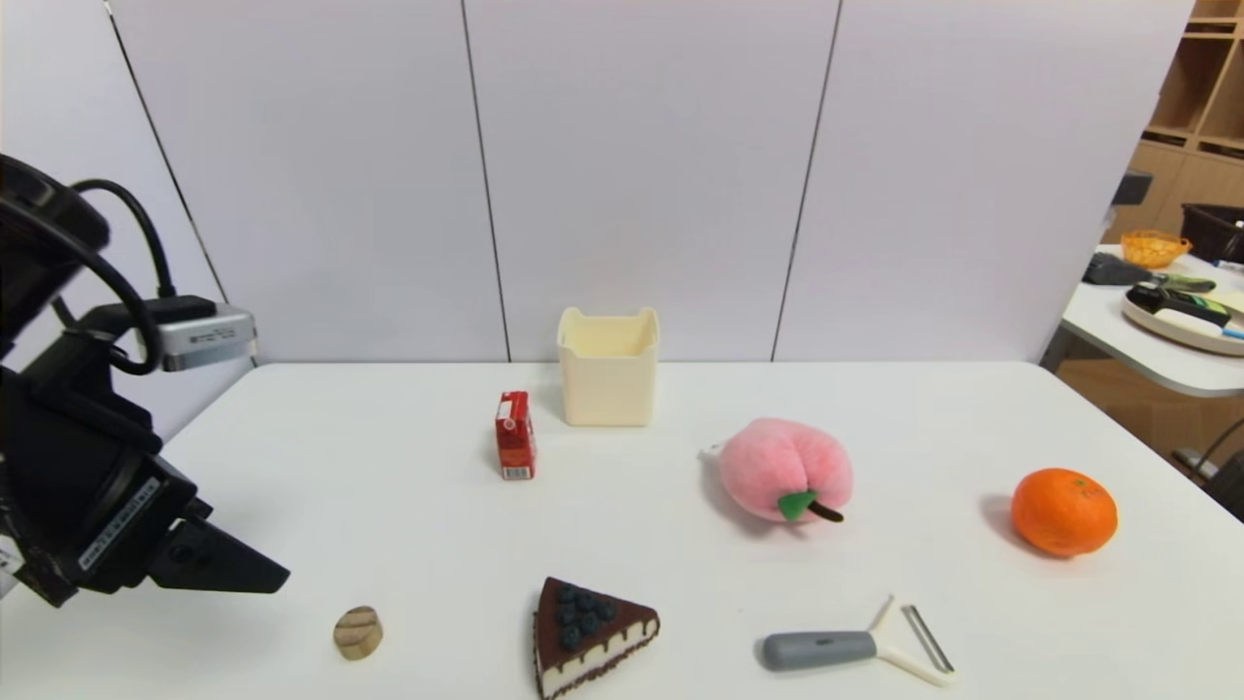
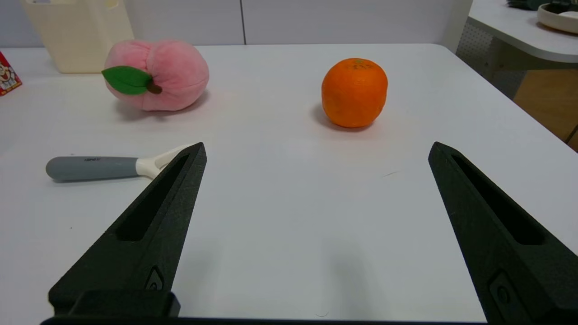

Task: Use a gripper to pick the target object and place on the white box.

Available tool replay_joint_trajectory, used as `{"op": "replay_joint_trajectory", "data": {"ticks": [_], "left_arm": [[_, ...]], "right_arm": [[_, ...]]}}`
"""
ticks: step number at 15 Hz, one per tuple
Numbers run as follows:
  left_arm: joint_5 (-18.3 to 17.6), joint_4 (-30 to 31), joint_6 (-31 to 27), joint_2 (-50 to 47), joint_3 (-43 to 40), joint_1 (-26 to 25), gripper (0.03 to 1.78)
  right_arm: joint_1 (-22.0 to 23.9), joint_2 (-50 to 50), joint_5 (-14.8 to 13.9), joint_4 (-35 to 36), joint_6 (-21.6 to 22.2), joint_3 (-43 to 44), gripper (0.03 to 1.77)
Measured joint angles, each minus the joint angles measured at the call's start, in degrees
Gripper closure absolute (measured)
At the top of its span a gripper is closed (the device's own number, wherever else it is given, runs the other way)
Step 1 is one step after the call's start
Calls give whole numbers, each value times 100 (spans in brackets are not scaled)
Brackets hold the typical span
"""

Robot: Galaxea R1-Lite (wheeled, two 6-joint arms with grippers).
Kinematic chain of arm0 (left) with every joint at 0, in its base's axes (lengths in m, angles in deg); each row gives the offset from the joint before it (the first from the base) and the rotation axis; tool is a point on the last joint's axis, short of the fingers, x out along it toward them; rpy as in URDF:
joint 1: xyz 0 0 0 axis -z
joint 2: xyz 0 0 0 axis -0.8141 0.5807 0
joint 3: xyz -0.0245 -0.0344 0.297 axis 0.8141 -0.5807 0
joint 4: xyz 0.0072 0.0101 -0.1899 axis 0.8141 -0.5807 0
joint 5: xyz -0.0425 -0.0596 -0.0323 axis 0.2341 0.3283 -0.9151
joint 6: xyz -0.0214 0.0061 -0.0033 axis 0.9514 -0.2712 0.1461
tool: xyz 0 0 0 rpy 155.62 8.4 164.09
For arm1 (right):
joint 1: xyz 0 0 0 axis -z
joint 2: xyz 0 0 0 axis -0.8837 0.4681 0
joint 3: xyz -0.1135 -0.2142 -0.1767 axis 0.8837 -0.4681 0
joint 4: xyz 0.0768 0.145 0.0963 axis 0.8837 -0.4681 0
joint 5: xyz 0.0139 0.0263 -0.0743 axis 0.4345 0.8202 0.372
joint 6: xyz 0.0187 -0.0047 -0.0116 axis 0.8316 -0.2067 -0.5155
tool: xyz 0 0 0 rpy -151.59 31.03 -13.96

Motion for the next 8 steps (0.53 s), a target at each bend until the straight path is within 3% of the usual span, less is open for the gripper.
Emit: {"op": "replay_joint_trajectory", "data": {"ticks": [3, 8], "left_arm": [[457, -72, -52, 577, -23, 227, 12], [662, -6, -9, 1456, -69, 627, 12]], "right_arm": [[0, 0, -2, 0, -2, 0, 10], [0, 0, -2, 0, 0, 0, 10]]}}
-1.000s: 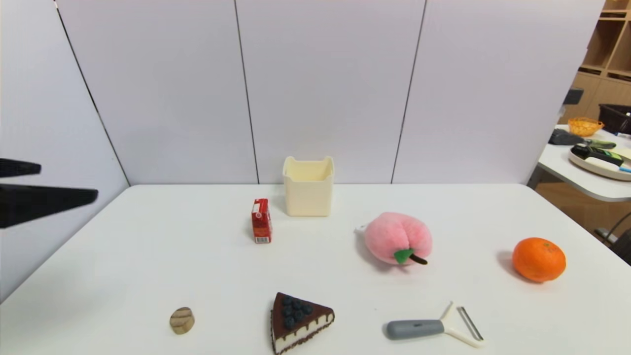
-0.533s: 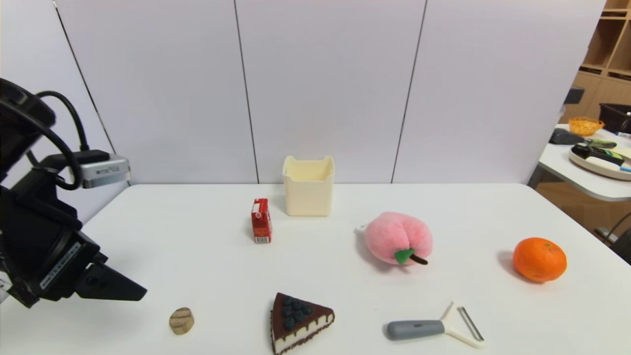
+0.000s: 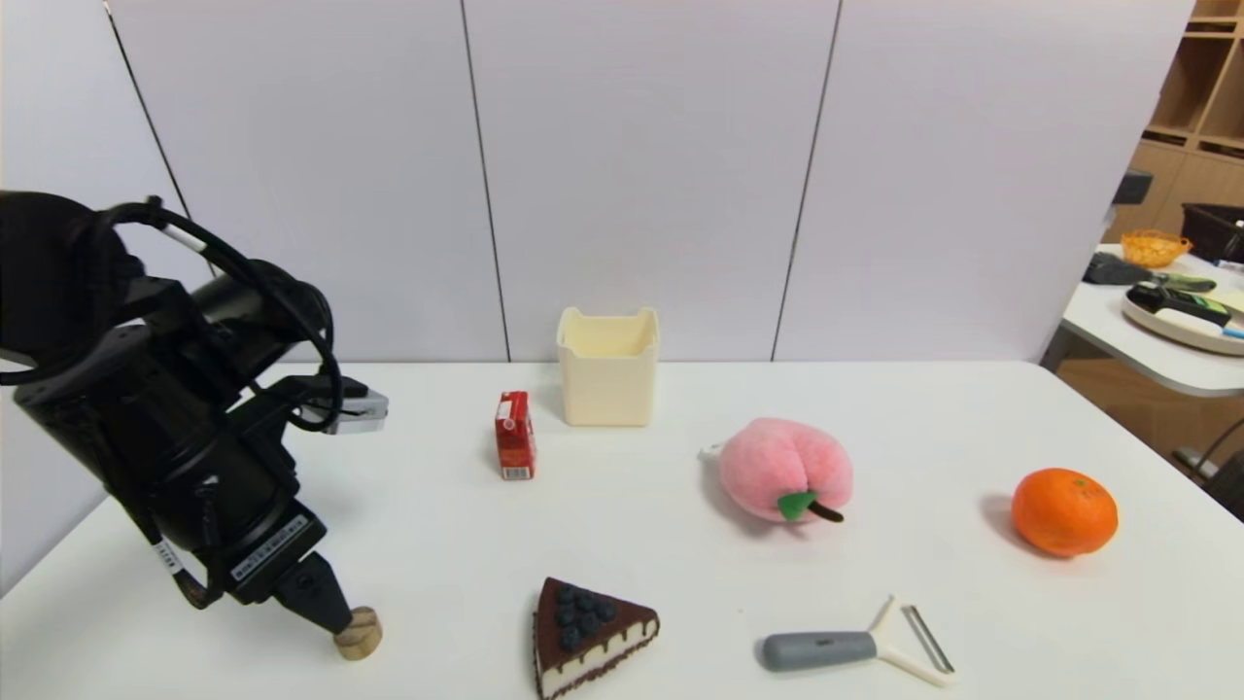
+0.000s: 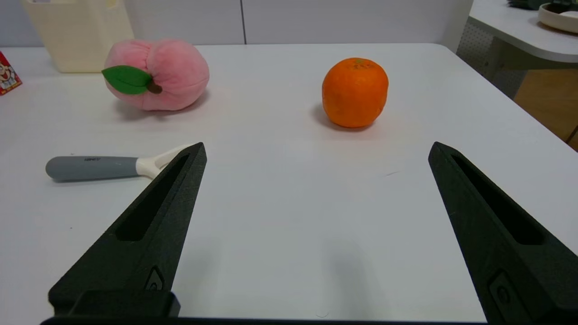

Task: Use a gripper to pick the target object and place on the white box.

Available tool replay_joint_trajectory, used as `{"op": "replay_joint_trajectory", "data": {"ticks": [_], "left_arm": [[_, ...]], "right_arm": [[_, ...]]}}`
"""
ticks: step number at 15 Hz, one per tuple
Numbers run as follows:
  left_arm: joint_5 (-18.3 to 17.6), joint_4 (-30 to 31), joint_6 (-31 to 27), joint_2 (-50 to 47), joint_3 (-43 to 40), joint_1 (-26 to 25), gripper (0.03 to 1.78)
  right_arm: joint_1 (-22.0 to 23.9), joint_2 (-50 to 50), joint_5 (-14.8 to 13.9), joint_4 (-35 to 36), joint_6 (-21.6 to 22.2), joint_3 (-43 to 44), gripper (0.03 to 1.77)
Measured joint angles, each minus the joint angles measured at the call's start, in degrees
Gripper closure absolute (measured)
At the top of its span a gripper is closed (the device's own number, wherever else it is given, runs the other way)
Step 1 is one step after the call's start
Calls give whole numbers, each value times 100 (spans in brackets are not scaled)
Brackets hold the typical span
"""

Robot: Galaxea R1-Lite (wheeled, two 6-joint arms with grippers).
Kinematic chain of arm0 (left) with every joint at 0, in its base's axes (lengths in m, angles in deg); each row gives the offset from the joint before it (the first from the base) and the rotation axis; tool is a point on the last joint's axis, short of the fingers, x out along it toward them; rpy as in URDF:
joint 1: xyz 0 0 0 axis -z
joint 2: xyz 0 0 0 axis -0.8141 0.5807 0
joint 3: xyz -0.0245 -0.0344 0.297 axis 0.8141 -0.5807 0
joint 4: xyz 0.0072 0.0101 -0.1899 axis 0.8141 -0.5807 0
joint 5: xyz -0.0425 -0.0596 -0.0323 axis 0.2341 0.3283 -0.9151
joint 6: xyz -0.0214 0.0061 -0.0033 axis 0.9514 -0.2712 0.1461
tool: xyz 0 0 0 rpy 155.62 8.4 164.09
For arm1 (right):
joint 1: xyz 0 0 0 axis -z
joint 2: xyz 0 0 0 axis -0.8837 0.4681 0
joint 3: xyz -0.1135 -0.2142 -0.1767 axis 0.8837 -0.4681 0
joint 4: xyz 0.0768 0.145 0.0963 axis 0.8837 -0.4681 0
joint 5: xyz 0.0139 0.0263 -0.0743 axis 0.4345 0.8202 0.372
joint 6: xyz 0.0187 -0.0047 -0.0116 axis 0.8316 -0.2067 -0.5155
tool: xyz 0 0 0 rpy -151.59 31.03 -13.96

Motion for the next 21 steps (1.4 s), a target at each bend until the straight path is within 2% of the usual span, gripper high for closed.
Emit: {"op": "replay_joint_trajectory", "data": {"ticks": [3, 8, 15, 21], "left_arm": [[74, 98, 94, 433, 2, 250, 12], [239, 232, 101, 842, -122, 302, 12], [289, 805, 104, 1069, -636, 306, 12], [295, 891, 105, 1141, -692, 335, 12]], "right_arm": [[0, 0, 0, 0, 2, 0, 10], [0, 0, 0, -2, 0, 0, 10], [0, 0, 0, -2, 2, 0, 10], [0, 0, 0, 0, 2, 0, 10]]}}
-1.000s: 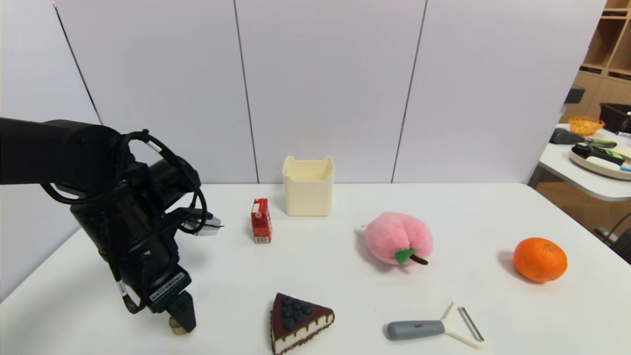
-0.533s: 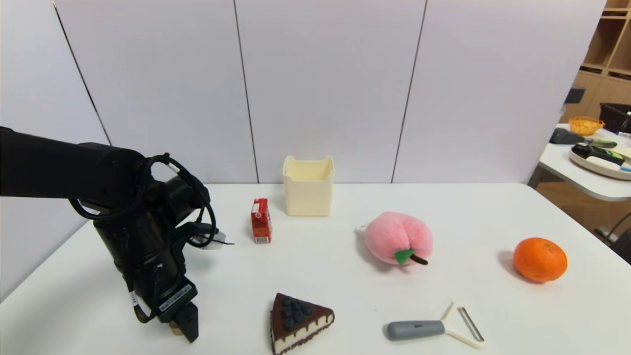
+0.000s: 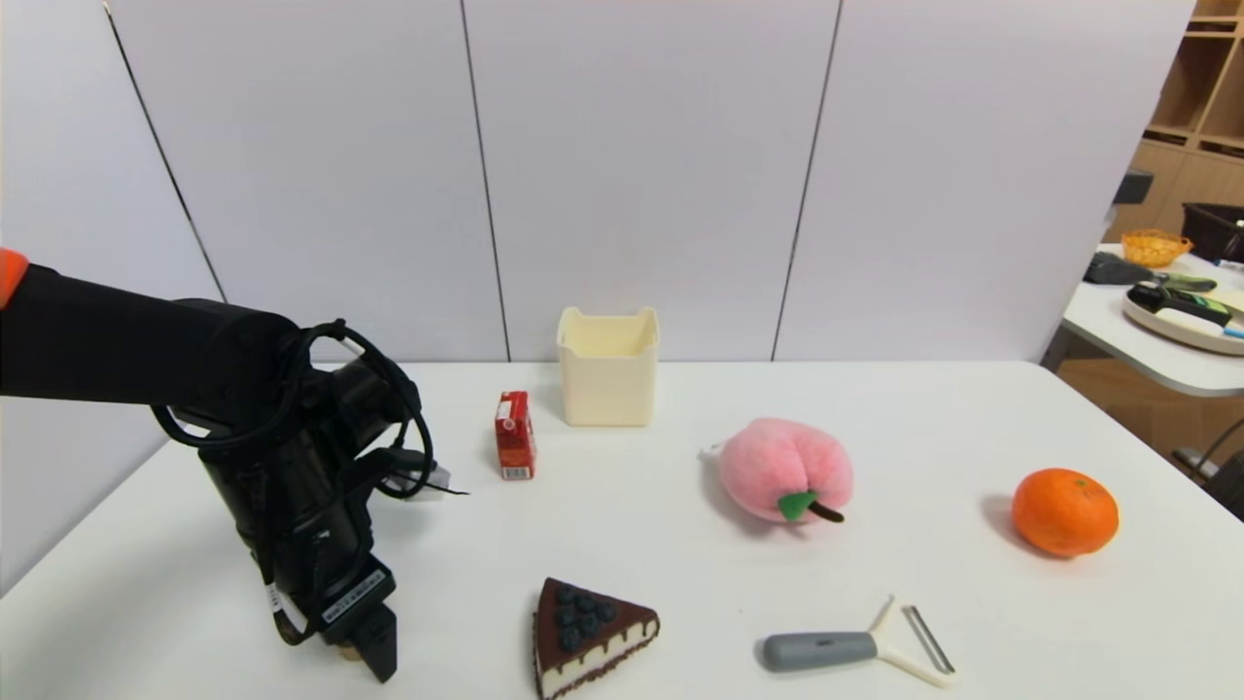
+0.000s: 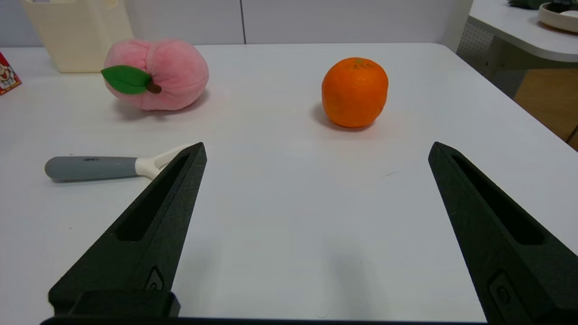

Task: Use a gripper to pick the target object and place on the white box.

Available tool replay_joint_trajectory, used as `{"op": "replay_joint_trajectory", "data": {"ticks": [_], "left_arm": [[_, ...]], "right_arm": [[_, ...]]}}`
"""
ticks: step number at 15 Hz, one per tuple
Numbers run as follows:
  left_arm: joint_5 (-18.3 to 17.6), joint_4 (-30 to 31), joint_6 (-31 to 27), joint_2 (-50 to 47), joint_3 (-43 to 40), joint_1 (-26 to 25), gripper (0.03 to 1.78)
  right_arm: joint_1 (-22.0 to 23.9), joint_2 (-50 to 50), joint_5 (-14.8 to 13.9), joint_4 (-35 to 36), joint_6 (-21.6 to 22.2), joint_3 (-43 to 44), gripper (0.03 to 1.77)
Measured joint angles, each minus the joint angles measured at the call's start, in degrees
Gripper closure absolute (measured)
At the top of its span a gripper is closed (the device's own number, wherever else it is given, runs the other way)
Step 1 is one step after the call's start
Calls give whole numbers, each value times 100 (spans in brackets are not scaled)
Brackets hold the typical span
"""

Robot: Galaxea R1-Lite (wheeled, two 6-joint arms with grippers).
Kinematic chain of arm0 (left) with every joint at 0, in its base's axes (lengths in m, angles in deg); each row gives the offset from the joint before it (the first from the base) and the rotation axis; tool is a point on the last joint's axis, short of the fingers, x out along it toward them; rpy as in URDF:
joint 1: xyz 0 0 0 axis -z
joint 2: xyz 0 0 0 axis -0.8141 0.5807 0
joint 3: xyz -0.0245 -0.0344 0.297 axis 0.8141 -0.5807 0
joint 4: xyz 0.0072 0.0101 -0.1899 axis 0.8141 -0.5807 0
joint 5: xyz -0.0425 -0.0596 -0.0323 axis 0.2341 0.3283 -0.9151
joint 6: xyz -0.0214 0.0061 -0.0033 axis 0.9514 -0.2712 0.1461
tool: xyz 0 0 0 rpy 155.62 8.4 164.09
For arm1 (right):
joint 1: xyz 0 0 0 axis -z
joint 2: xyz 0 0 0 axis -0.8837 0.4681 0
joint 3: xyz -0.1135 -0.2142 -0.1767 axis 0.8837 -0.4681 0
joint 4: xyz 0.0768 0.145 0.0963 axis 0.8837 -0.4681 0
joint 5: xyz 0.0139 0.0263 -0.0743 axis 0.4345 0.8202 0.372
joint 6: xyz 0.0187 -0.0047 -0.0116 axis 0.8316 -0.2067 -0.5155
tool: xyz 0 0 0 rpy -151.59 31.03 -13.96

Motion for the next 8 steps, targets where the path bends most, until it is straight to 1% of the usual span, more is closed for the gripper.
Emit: {"op": "replay_joint_trajectory", "data": {"ticks": [5, 6, 8], "left_arm": [[0, 204, -4, 55, 6, 11, 12], [0, 212, -1, 63, 6, 13, 31], [-1, 210, -4, 83, 12, 23, 61]], "right_arm": [[0, 0, 0, 0, -2, 0, 10], [0, 0, 0, 0, -5, 0, 10], [0, 0, 0, 0, -2, 0, 10]]}}
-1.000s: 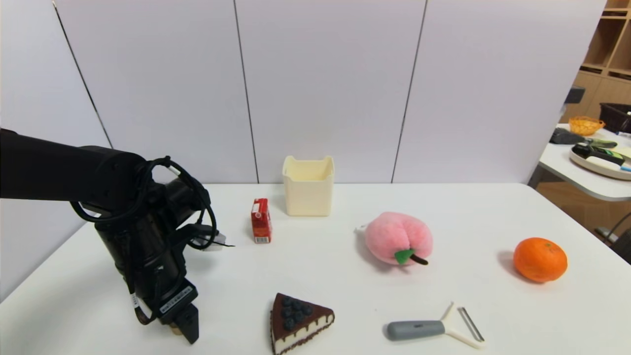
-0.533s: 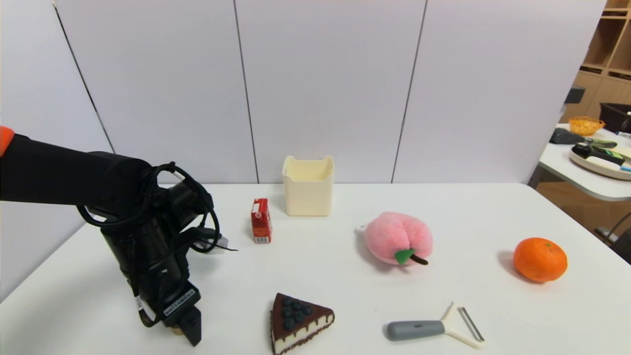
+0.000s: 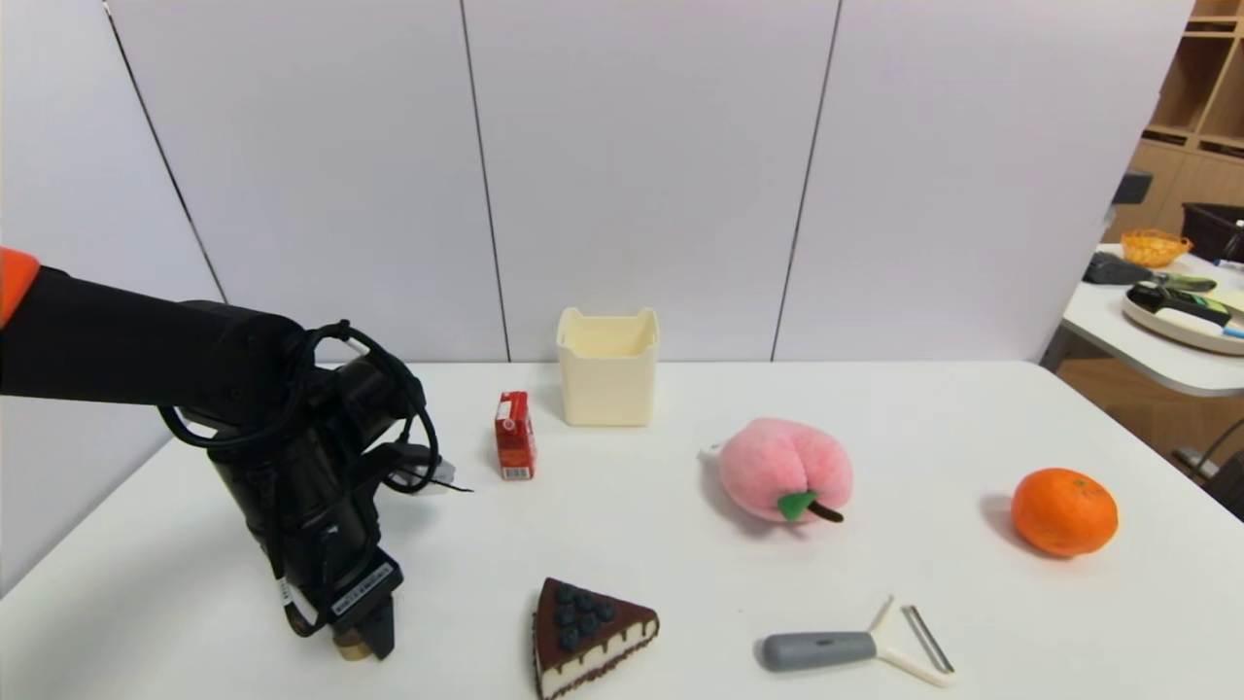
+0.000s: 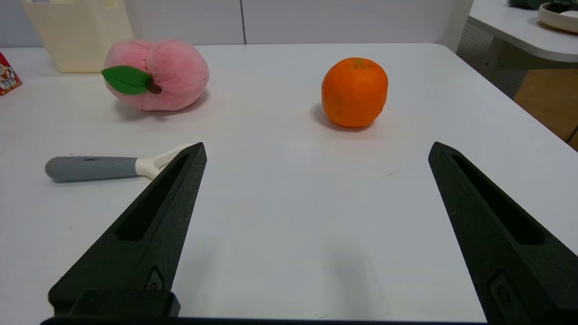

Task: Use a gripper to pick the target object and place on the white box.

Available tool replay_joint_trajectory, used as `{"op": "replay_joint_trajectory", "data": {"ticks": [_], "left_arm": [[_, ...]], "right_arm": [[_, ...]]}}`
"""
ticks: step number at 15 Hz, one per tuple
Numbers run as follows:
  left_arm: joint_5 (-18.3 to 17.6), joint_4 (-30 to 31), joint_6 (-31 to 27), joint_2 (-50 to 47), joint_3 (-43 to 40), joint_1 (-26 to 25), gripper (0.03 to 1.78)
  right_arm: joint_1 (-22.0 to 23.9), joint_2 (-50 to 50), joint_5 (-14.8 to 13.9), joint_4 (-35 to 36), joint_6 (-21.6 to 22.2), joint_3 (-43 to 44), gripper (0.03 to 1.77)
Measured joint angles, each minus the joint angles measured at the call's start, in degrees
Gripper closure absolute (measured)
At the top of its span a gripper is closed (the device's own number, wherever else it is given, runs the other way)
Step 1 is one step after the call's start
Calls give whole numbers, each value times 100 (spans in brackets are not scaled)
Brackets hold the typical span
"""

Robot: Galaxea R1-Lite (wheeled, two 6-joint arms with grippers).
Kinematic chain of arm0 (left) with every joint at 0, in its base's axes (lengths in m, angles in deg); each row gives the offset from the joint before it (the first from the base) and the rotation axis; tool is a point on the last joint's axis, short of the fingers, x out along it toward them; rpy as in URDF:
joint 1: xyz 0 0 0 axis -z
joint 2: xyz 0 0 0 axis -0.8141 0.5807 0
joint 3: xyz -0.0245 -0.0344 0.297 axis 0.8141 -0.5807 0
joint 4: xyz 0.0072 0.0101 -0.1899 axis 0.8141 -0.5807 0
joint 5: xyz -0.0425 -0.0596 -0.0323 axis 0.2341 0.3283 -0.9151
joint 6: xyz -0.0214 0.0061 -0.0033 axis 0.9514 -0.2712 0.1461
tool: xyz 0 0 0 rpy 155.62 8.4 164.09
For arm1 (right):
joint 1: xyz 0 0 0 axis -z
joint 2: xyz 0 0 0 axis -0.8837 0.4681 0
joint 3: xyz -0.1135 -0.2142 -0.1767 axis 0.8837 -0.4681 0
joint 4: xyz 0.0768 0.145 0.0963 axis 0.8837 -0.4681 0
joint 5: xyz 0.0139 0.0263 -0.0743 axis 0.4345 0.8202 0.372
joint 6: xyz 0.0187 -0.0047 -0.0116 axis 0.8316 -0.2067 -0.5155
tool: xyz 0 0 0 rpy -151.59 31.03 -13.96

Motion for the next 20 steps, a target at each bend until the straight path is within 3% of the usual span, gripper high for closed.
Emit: {"op": "replay_joint_trajectory", "data": {"ticks": [4, 5, 12, 16, 20], "left_arm": [[-16, -1, 0, 30, 16, 10, 103], [-16, -6, 2, 38, 21, 11, 127], [-27, 176, 6, -37, 21, 10, 129], [1, 768, 23, -308, 38, -9, 129], [324, 1716, 33, -673, 40, -20, 129]], "right_arm": [[0, 0, 0, -2, 0, 0, 10], [0, 0, 2, 0, 0, 0, 10], [0, 0, 0, 0, 2, 0, 10], [0, 0, 0, -2, 0, 0, 10], [0, 0, 0, -4, 0, 0, 10]]}}
